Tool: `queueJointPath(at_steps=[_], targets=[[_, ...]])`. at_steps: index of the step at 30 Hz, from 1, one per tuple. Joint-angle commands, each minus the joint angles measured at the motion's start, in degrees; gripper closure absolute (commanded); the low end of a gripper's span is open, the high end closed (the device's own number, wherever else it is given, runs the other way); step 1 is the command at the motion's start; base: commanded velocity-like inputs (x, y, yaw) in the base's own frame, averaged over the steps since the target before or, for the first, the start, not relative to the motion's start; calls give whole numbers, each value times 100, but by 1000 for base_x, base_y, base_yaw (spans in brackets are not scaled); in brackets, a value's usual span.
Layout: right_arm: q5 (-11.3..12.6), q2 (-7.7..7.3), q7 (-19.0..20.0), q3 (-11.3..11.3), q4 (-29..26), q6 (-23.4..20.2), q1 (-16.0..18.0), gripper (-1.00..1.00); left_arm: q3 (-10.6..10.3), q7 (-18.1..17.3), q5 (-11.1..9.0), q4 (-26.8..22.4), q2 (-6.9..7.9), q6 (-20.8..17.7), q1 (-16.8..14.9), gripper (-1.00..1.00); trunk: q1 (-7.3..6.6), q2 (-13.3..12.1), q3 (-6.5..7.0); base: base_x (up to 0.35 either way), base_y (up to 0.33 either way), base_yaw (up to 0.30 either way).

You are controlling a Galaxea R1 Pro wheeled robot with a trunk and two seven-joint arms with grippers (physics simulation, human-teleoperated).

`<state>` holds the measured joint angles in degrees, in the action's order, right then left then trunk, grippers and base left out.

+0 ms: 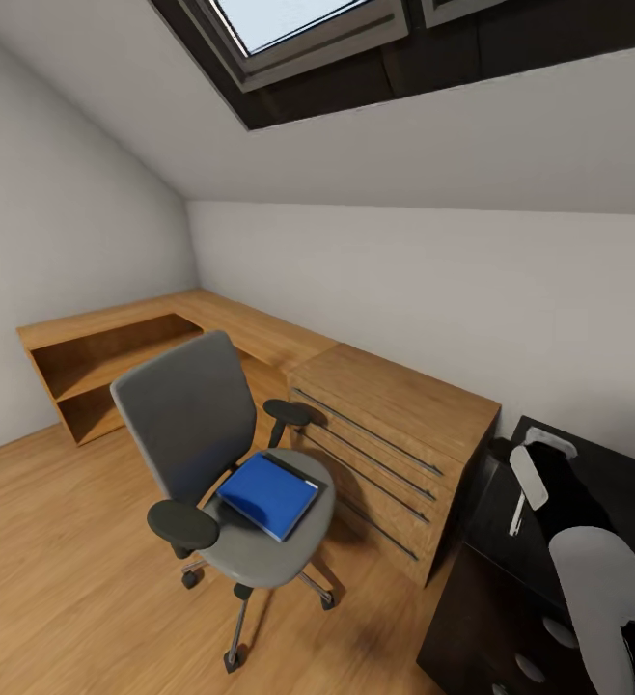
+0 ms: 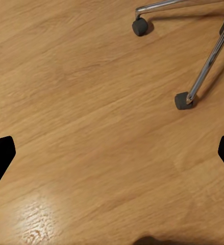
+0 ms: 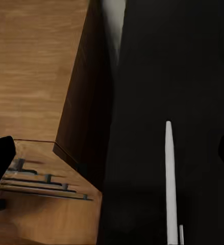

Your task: In the bedroom, organize the workspace by keeping the computer under the desk, ensuring the monitor is on the desk, placing the keyboard on the desk next to the monitor, placing the mouse on the desk next to the keyboard, moving the folder from the swivel chair onto the desk next to the mouse, stacking the notebook on top of the folder with the pen on top of the notebook, and positioning the swivel chair next to the desk.

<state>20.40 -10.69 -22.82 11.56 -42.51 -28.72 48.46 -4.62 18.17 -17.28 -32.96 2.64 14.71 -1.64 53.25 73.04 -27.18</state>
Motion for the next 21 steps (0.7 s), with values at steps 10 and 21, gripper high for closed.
queueJointPath(at_steps=[10, 21], targets=[[-9, 766, -839, -33, -629, -13, -134, -100, -48, 54, -47, 0, 16, 24, -3, -100, 0, 3, -6, 0, 0, 75], [-1064, 1823, -919, -78, -584, 32, -386, -100, -60, 32, -42, 241, 10, 15, -3, -100, 0, 3, -6, 0, 0, 267]])
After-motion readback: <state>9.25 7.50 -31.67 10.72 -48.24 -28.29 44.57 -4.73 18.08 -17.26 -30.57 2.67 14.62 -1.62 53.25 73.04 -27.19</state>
